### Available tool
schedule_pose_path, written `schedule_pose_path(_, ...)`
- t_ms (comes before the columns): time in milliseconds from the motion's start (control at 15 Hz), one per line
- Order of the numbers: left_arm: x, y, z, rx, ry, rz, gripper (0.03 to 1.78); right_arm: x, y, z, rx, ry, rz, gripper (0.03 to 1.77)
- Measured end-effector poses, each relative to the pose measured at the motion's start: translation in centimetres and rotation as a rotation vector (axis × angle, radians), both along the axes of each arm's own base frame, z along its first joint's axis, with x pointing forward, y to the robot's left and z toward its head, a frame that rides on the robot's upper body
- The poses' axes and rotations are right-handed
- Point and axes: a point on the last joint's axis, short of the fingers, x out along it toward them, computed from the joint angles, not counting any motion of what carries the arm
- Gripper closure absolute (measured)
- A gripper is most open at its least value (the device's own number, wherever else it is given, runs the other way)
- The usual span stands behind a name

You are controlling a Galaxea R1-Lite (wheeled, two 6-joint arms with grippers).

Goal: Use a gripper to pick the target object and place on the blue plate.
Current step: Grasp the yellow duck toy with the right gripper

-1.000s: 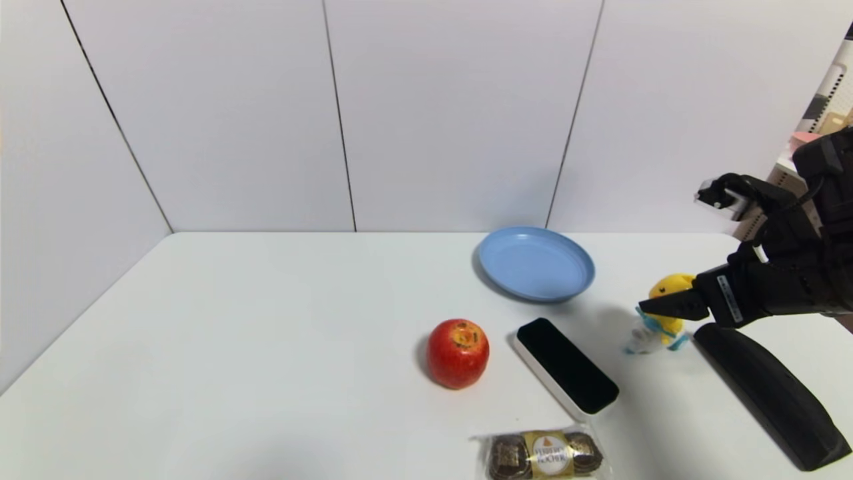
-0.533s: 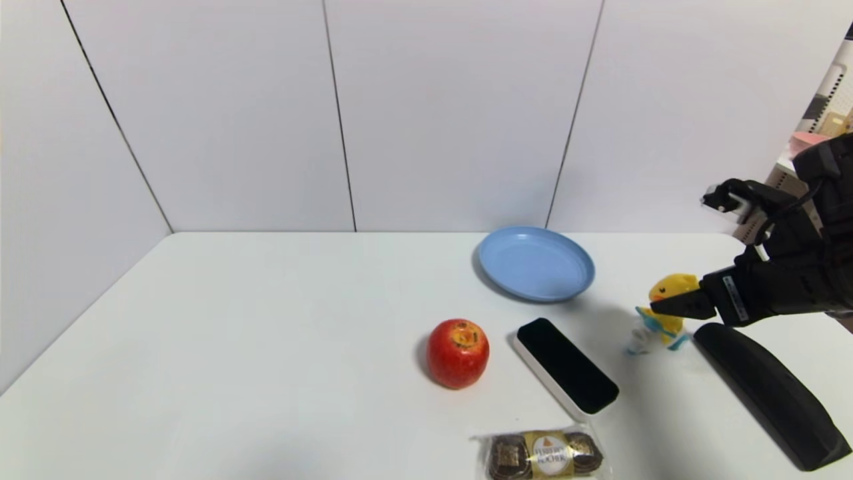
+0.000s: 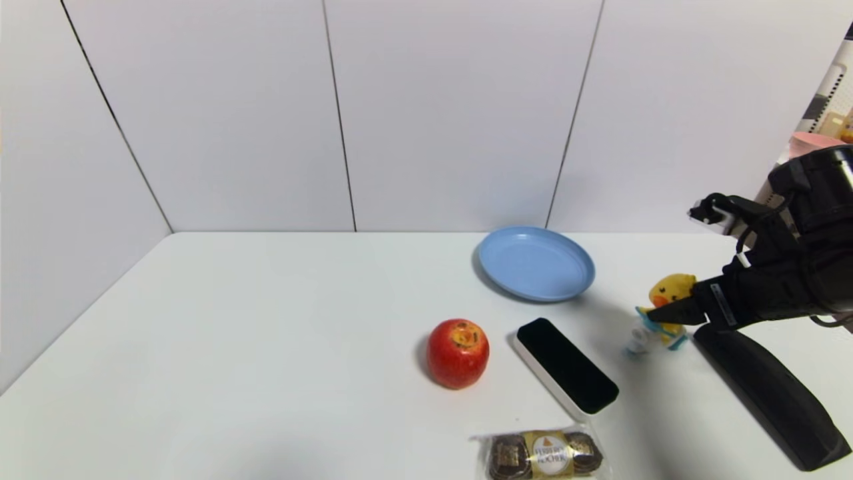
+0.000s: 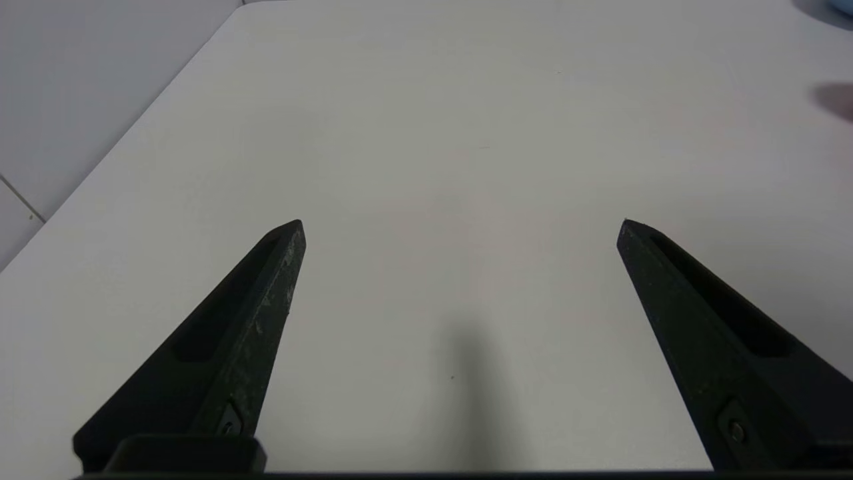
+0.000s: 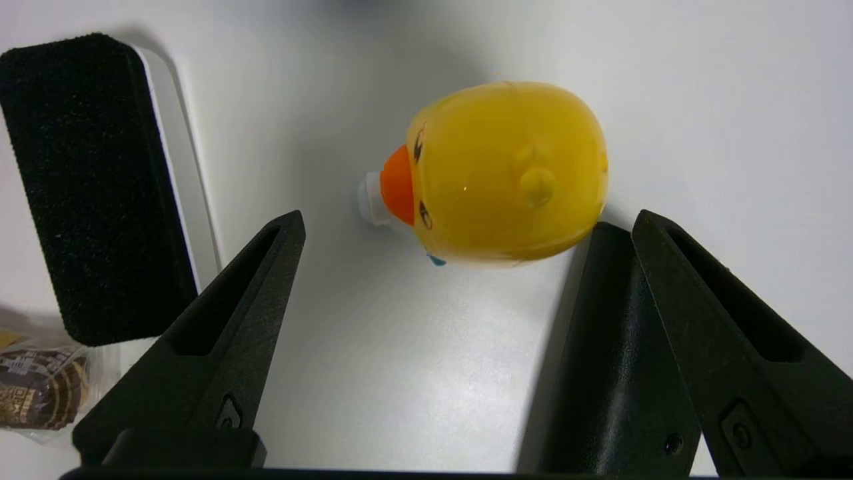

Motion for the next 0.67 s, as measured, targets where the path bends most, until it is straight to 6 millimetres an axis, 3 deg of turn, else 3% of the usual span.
schedule_pose_path(667, 0.0, 0.0, 0.0, 0.0, 0.0, 0.0, 0.12, 2.5, 0.2, -1.0, 0.0, 0.033, 0.004, 0.1)
